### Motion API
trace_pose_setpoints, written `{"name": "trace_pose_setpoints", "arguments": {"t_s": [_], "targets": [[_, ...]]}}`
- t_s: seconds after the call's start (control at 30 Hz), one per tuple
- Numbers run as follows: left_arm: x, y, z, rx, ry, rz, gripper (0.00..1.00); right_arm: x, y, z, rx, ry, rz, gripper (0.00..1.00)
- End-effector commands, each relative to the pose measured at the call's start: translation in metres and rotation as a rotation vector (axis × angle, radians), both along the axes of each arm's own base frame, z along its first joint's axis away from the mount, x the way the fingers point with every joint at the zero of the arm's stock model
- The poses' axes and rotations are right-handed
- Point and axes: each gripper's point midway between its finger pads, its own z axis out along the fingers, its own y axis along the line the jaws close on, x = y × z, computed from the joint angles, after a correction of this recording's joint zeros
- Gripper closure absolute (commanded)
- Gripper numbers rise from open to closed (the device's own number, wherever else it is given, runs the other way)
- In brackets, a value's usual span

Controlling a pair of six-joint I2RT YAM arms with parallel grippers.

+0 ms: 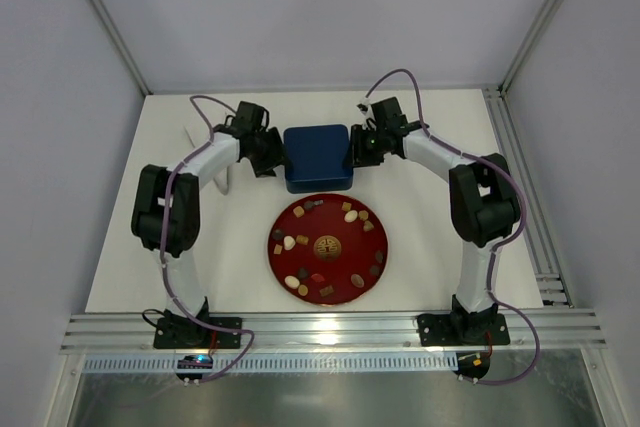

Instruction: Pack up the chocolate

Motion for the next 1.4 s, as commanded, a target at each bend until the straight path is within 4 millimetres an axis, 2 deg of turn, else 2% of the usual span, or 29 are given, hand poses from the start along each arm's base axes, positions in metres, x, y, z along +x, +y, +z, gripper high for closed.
{"name": "trace_pose_setpoints", "arguments": {"t_s": [0.0,0.13,0.23,0.33,0.37,0.4,0.43,0.47,0.5,0.53,0.57,0.6,0.63,0.67,0.7,0.73,0.77,0.8,0.83,0.9,0.93,1.0,1.17,1.23,1.27,1.37], "targets": [[0.008,0.024,-0.001,0.098,0.019,0.007,0.44,-0.012,-0.025,-0.029,-0.130,0.090,-0.013,0.60],[0.027,0.022,0.025,0.077,-0.052,-0.010,0.42,-0.006,-0.021,-0.012,-0.110,0.055,-0.010,0.60],[0.039,0.021,0.049,0.066,-0.108,-0.021,0.42,0.004,-0.018,0.010,-0.092,0.001,-0.012,0.59],[0.042,0.020,0.069,0.058,-0.151,-0.035,0.41,0.015,-0.019,0.046,-0.073,-0.087,-0.038,0.56],[0.041,0.019,0.081,0.047,-0.172,-0.039,0.41,0.020,-0.019,0.057,-0.060,-0.121,-0.047,0.52],[0.040,0.018,0.087,0.039,-0.183,-0.042,0.41,0.020,-0.021,0.079,-0.044,-0.168,-0.060,0.51],[0.037,0.017,0.090,0.032,-0.186,-0.046,0.40,0.021,-0.022,0.090,-0.029,-0.193,-0.072,0.50],[0.031,0.016,0.104,0.014,-0.211,-0.054,0.40,0.022,-0.025,0.099,-0.014,-0.221,-0.086,0.49],[0.028,0.015,0.109,0.006,-0.220,-0.059,0.40,0.019,-0.027,0.125,0.016,-0.275,-0.104,0.46],[0.023,0.016,0.115,0.002,-0.232,-0.062,0.39,0.016,-0.030,0.134,0.028,-0.297,-0.111,0.44],[0.013,0.018,0.125,-0.005,-0.250,-0.068,0.39,0.012,-0.032,0.140,0.040,-0.321,-0.122,0.40],[0.007,0.018,0.131,-0.012,-0.264,-0.073,0.38,0.005,-0.037,0.164,0.064,-0.376,-0.135,0.37],[0.001,0.020,0.135,-0.007,-0.276,-0.082,0.38,0.000,-0.042,0.176,0.067,-0.410,-0.153,0.34],[-0.007,0.022,0.131,-0.005,-0.267,-0.088,0.37,-0.006,-0.045,0.175,0.068,-0.418,-0.164,0.28],[-0.017,0.023,0.148,-0.017,-0.308,-0.097,0.36,-0.010,-0.049,0.182,0.075,-0.437,-0.173,0.25],[-0.023,0.024,0.152,-0.017,-0.320,-0.114,0.36,-0.021,-0.056,0.207,0.088,-0.497,-0.191,0.22],[-0.033,0.025,0.150,-0.020,-0.317,-0.125,0.35,-0.028,-0.060,0.203,0.084,-0.494,-0.201,0.19],[-0.042,0.027,0.165,-0.027,-0.360,-0.130,0.35,-0.035,-0.064,0.210,0.086,-0.514,-0.207,0.16],[-0.049,0.028,0.170,-0.032,-0.376,-0.137,0.35,-0.041,-0.067,0.215,0.089,-0.529,-0.211,0.12],[-0.065,0.030,0.170,-0.033,-0.389,-0.158,0.34,-0.061,-0.076,0.224,0.106,-0.558,-0.234,0.07],[-0.075,0.034,0.187,-0.034,-0.444,-0.155,0.34,-0.068,-0.078,0.224,0.109,-0.563,-0.233,0.00],[-0.092,0.039,0.204,-0.036,-0.506,-0.160,0.33,-0.087,-0.088,0.227,0.116,-0.582,-0.260,0.00],[-0.116,0.049,0.222,-0.015,-0.593,-0.172,0.30,-0.119,-0.113,0.221,0.089,-0.591,-0.337,0.00],[-0.125,0.052,0.226,-0.013,-0.612,-0.174,0.30,-0.124,-0.118,0.216,0.078,-0.585,-0.352,0.00],[-0.128,0.053,0.225,-0.010,-0.611,-0.173,0.29,-0.129,-0.119,0.220,0.083,-0.600,-0.352,0.00],[-0.135,0.054,0.226,-0.015,-0.622,-0.175,0.29,-0.130,-0.127,0.214,0.053,-0.599,-0.376,0.00]]}}
